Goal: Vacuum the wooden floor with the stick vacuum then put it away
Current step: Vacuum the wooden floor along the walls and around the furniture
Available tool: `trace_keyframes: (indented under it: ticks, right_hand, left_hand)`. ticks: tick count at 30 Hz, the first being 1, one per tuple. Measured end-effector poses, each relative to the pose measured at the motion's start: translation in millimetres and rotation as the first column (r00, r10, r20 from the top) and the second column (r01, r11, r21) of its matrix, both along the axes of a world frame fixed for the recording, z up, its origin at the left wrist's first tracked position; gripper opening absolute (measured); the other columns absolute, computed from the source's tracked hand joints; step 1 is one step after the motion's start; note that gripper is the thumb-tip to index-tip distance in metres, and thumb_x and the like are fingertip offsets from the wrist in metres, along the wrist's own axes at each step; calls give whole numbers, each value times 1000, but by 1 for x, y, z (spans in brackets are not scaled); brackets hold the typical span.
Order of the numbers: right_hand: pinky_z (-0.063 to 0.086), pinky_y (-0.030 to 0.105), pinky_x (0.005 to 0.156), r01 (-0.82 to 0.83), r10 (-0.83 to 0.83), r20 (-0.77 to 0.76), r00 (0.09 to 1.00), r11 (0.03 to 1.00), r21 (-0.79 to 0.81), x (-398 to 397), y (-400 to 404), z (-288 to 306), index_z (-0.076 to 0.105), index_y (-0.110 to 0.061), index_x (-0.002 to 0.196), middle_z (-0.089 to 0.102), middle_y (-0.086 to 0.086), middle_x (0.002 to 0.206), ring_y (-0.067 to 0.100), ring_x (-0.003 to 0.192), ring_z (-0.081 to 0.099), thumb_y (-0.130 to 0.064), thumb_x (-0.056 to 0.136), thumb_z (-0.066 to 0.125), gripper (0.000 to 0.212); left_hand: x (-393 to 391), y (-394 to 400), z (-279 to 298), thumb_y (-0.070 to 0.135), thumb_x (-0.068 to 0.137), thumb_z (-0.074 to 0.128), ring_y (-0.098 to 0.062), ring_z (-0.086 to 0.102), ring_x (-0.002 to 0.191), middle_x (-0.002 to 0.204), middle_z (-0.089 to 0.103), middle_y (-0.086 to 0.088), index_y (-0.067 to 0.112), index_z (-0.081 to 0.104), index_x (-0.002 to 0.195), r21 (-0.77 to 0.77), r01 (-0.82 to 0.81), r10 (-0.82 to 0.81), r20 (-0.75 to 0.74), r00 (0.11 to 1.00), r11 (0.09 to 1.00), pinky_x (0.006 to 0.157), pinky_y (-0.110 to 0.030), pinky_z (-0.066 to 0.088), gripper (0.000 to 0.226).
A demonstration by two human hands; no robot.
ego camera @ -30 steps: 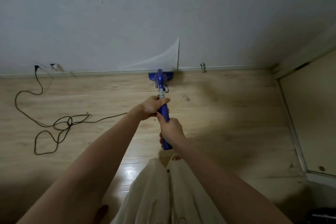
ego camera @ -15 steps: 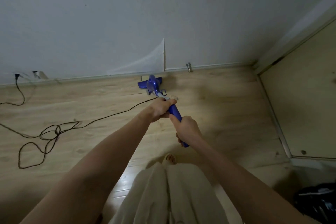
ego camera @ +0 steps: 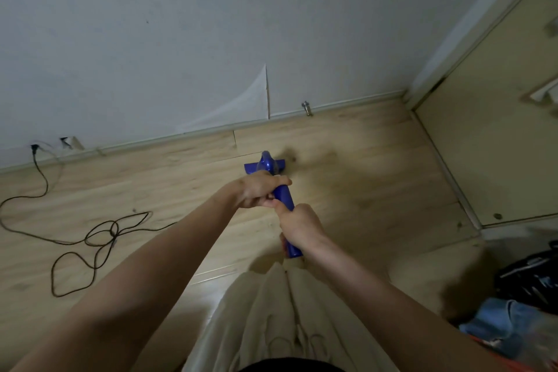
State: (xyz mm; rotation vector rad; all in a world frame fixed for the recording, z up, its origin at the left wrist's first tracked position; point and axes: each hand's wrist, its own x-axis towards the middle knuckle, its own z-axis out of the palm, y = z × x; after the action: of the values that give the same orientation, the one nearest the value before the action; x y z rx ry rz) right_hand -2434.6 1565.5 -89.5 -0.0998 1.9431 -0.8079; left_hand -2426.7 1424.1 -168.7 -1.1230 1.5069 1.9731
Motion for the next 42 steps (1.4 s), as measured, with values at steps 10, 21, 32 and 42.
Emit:
trace_keyframes:
  ticks: [10, 21, 32, 42]
  right_hand:
    - [47, 22, 41, 123, -122, 39, 992, 992, -14, 13, -29, -21, 52, -6, 96, 56, 6, 69, 14, 40, 52, -47, 100, 44, 43]
    - [45, 20, 38, -21, 22, 34, 999, 999, -24, -79, -72, -35, 52, -6, 96, 56, 7, 70, 15, 49, 54, -46, 100, 44, 41]
    - [47, 25, 46, -142, 143, -6, 990, 990, 11, -178, -76, -41, 49, -9, 91, 55, 5, 71, 15, 50, 54, -47, 100, 44, 39]
    - [51, 28, 48, -175, 177, 43, 983, 984, -41, -193, -79, -43, 48, -11, 82, 55, 5, 67, 17, 46, 54, -44, 100, 45, 38]
  left_hand:
    - [5, -12, -11, 29, 92, 61, -22, 60, 93, 99, 60, -15, 6, 55, 102, -79, -101, 100, -22, 995, 992, 81, -32, 55, 26]
    - [-68, -48, -13, 31, 94, 57, -23, 60, 91, 95, 59, -14, 5, 53, 107, -107, -249, 244, -62, 968, 963, 69, -27, 55, 29]
    - [-156, -47, -11, 27, 96, 56, -21, 59, 85, 93, 58, -13, 6, 54, 104, -101, -342, 338, -58, 939, 934, 75, -30, 54, 23]
    - [-164, -49, -10, 27, 97, 55, -16, 61, 78, 90, 60, -9, 1, 51, 120, -59, -405, 401, -62, 914, 913, 67, -25, 56, 36]
